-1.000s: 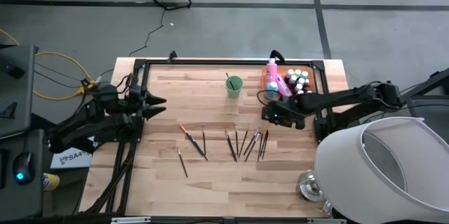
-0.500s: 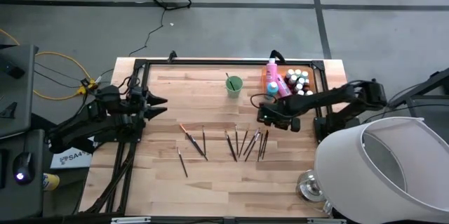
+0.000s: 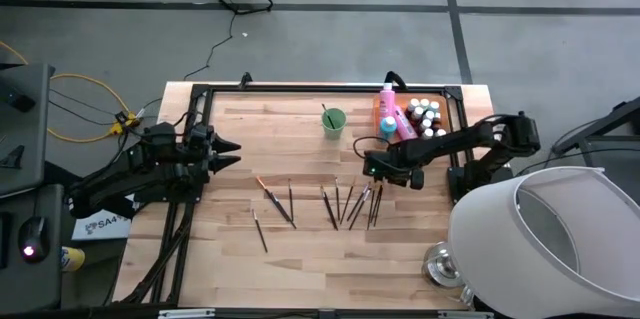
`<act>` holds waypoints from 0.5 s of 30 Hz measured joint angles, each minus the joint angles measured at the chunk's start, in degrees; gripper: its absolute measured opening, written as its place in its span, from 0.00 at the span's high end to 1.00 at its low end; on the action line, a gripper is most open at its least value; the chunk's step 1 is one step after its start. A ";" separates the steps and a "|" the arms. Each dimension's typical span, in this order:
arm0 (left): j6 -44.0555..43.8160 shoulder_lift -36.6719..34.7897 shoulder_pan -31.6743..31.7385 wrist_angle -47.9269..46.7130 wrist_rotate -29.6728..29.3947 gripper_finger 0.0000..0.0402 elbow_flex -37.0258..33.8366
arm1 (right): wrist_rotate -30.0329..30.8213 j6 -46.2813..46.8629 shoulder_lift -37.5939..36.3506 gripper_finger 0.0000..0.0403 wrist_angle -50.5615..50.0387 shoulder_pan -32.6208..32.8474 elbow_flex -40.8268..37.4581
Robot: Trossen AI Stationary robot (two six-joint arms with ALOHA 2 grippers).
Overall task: Pick & Place Paint Supplies
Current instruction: Put the gold paintbrush into the green cup
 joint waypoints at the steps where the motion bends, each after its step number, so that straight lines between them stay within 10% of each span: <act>1: 0.00 0.00 0.00 -0.18 0.00 0.47 0.00 | 0.21 -0.08 0.00 0.60 0.02 -0.19 -0.02; 15: 0.00 0.00 0.00 -0.51 0.20 0.47 0.00 | 0.04 -6.23 0.09 0.60 2.72 -2.75 -0.07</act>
